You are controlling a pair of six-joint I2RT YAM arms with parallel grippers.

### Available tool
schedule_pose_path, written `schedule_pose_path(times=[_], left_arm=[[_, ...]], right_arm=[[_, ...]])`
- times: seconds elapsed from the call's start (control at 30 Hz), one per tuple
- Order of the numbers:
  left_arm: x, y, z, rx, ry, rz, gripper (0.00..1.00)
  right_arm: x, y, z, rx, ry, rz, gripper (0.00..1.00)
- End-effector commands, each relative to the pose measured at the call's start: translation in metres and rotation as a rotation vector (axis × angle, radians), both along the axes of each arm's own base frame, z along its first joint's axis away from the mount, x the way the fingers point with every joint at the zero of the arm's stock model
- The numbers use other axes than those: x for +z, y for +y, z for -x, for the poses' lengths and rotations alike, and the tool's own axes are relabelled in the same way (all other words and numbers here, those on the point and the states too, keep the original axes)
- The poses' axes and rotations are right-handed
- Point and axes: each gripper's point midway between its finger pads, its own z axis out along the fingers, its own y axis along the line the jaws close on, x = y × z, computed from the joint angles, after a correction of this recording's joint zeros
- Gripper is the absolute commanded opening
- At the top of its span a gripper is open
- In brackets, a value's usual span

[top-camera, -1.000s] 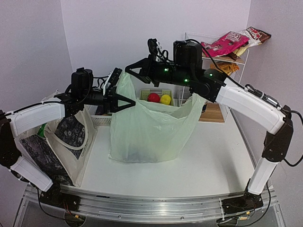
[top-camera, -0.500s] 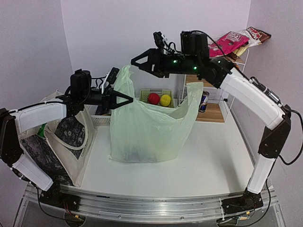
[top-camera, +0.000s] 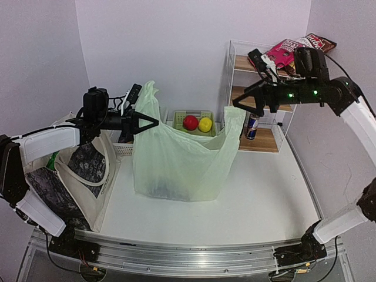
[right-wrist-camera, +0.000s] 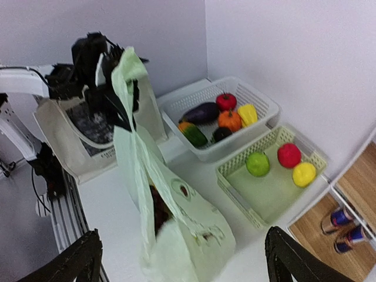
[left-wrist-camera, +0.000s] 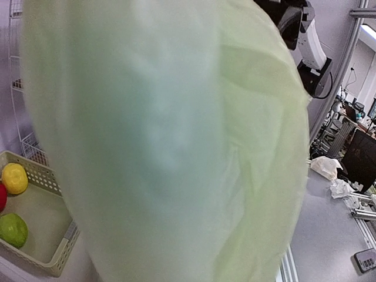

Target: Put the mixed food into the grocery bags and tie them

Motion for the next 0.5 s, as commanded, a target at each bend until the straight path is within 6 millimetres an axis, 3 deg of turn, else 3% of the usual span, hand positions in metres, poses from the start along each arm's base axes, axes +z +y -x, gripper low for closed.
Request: schedule_pose_path(times=[0.0,0.13,0.3,0.47], left_arm=[[0.011,0.003,0.003,-0.025,-0.030,0.017,0.00],[0.013,0.002,0.004,-0.027,-0.034,0.020,0.00],[0.012,0.002,0.003,-0.029,-0.027,0.019,0.00],[0.014,0.002,0.001,-0.026,-0.025,0.019,0.00]], right_arm=[[-0.041,-0.027,0.019,0.012,0.038,0.064,0.93],[-0.060,-0.040,0.035,-0.028,0.085,0.010,0.94],[-0.100,-0.023,0.015,-0.057,0.143,-0.091,0.95],[-0.117,-0.011,-0.005,-0.060,0.077,-0.175,0.96]])
